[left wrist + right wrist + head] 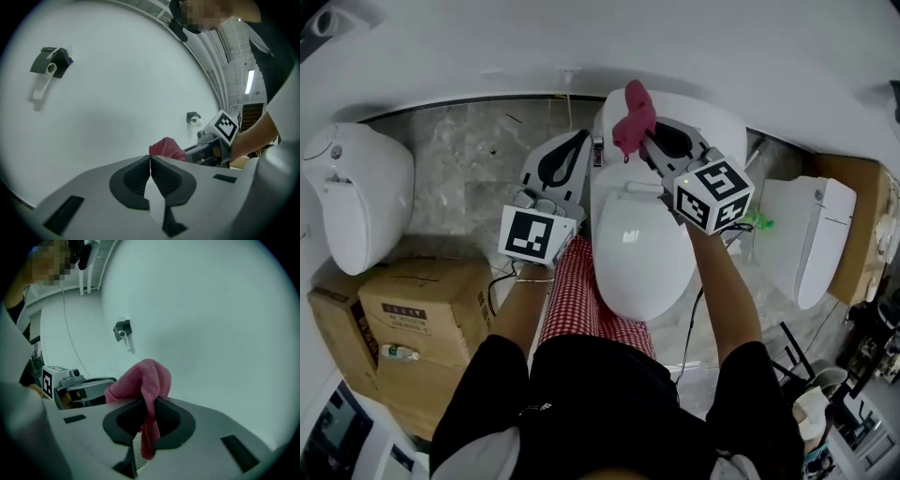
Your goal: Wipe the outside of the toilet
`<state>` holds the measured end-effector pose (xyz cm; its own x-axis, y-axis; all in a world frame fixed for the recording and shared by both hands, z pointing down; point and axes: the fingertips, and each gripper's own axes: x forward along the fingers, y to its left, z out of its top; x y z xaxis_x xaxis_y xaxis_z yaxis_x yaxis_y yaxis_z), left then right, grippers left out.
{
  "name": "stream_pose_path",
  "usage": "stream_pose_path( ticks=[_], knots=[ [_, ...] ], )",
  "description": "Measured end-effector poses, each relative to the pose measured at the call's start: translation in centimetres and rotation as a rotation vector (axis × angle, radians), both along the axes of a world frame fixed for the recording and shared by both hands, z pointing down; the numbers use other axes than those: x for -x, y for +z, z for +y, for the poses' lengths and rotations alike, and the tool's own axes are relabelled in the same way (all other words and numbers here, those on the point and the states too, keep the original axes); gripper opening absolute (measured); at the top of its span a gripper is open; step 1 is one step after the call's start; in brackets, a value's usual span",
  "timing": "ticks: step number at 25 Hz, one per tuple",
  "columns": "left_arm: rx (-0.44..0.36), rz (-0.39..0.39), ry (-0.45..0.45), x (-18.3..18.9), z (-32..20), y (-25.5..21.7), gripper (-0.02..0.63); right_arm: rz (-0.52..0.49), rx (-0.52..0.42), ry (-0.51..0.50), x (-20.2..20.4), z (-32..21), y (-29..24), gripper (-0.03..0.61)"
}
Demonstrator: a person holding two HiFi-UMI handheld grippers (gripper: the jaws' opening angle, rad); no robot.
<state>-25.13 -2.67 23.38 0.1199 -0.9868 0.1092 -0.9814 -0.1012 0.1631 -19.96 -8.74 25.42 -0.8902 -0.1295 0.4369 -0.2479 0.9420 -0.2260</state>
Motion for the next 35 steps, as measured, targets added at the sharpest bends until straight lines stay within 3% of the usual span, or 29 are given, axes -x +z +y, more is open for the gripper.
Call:
stream_pose_path(
  ticks=[7, 15, 20, 27, 35],
  knots=[
    [0.018, 0.053, -0.009, 1.6, -1.4, 2.7, 0.011, 0.249, -0.028, -0.110, 3.4, -2.2, 6.2, 0.060],
    [0.033, 0.082, -0.001, 2.9, -2.6, 5.0, 0.011, 0.462, -0.061, -0.200, 5.3, -3.6, 11.7, 0.060],
    [0.049, 0.109, 0.025, 2.3, -2.8, 6.2, 0.011, 0.606, -0.147, -0.278, 5.3, -4.1, 14.1, 0.060],
    [0.060, 0.131, 0.042, 1.0, -3.3, 7.1, 0.011, 0.650, -0.244, -0.351, 5.2, -4.5, 14.1, 0.060],
    [0.063, 0.137, 0.048, -0.7, -3.3, 7.0, 0.011, 0.617, -0.250, -0.287, 3.0, -6.1, 13.1, 0.060]
  ],
)
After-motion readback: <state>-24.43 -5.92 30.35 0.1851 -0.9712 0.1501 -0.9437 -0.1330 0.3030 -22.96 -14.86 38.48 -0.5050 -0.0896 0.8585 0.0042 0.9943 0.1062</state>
